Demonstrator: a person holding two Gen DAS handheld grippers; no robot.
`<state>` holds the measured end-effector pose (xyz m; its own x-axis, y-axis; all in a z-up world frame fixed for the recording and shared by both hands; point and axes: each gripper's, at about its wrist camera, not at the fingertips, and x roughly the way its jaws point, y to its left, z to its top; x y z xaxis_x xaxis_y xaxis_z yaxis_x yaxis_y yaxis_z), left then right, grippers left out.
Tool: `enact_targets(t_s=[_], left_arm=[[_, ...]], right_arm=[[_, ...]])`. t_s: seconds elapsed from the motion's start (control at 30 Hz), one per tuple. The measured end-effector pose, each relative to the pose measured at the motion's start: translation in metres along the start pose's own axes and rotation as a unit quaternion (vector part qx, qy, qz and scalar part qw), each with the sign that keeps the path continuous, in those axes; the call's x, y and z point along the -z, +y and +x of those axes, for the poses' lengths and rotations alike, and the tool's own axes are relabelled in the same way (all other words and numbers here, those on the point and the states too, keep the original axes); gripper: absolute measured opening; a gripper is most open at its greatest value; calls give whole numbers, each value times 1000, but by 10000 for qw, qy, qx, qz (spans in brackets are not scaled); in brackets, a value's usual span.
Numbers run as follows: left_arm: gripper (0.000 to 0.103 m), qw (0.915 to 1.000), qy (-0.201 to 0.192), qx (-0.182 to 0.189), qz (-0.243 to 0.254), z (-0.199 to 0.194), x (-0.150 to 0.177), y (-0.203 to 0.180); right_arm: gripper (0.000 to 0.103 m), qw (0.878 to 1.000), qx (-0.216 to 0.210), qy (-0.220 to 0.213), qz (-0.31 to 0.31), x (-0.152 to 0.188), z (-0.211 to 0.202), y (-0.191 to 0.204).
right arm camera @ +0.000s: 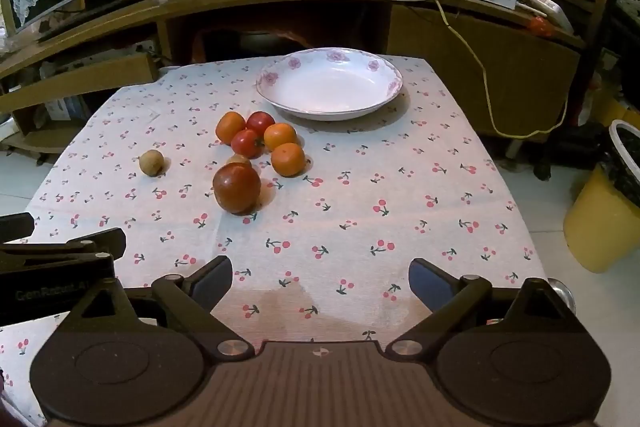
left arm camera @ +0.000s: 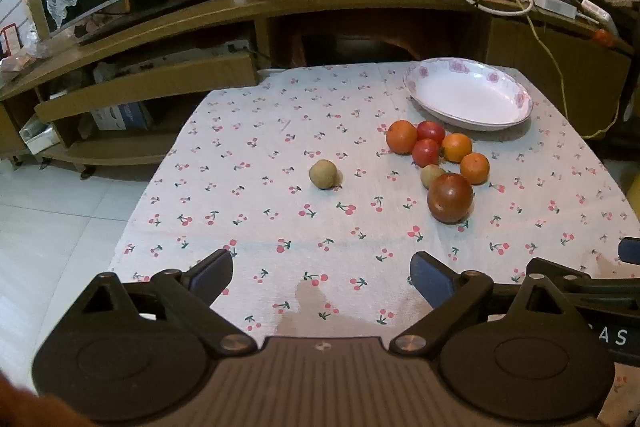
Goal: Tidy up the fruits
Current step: 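Grasp the brown kiwi with the left tool while the right tool grasps the large dark red tomato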
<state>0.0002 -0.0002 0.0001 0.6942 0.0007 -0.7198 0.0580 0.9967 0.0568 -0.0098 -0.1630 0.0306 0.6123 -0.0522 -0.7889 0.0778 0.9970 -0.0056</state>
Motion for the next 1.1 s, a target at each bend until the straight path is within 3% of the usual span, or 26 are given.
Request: enact_targets(t_s=[0.2,0.37,0.8,1.1], left_arm=[[97,9995,-242,-97,202,-11,-10,-2],[97,9989,-350,52,301,-5,-17,2],[97,9953,69,575,776,50,-40,24],[96,9880,-7,847,1293,89,-56,26]], right_arm=[[95,9999,-31,-105,29,-7,-9,-1],[95,9999,-107,-80,55,-14,-5,-1],[93,9983,-500,116,-278,-40,38,19],[84,9934,-928,400,-552,-53,71,26]])
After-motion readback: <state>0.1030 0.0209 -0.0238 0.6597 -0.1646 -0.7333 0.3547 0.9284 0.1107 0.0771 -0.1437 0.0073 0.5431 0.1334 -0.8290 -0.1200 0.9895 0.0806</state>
